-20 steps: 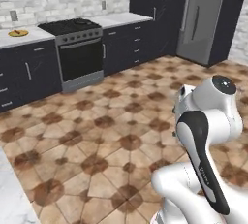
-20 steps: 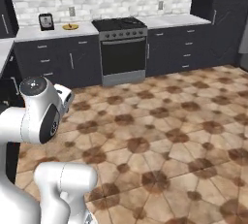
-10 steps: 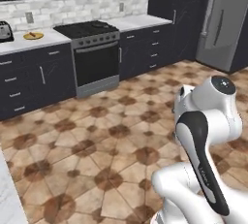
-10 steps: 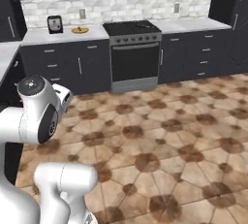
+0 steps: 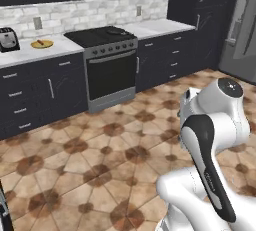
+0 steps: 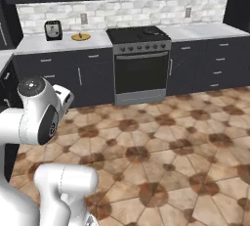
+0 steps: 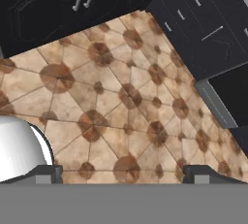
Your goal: Place the cold items (potato and bell pepper) from the fridge in one tupperware on the dining counter. Place the warm items (kebab skewer and hot dog) in the stove area in another tupperware.
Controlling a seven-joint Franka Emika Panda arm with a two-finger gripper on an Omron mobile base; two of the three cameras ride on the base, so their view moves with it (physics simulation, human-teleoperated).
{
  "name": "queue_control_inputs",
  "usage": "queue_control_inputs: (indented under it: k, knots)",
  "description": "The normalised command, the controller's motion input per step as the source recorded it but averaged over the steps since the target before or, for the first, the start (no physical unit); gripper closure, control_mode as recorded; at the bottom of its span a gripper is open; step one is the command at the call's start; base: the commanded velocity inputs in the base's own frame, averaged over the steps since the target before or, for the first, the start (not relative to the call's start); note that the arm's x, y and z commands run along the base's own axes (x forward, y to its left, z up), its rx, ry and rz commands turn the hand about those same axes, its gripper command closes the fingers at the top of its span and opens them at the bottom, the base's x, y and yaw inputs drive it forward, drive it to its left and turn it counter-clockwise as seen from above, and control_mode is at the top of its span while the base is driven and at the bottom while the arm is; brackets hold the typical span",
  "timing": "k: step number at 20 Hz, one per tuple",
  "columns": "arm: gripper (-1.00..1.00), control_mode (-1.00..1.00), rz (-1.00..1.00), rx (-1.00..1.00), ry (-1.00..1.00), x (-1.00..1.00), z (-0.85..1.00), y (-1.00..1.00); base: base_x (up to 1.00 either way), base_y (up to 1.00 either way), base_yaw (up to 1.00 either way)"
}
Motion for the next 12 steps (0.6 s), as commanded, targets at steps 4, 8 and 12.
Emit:
queue_control_inputs:
  k: [4, 8, 12]
  knots:
    - [-1.00, 1.00, 0.00, 0.00, 0.00, 0.00, 0.00, 0.00, 1.00, 0.00, 0.25]
    - [-1.00, 1.00, 0.00, 0.00, 0.00, 0.00, 0.00, 0.00, 1.00, 0.00, 0.29]
    - [-1.00, 1.00, 0.00, 0.00, 0.00, 0.00, 0.00, 0.00, 1.00, 0.00, 0.27]
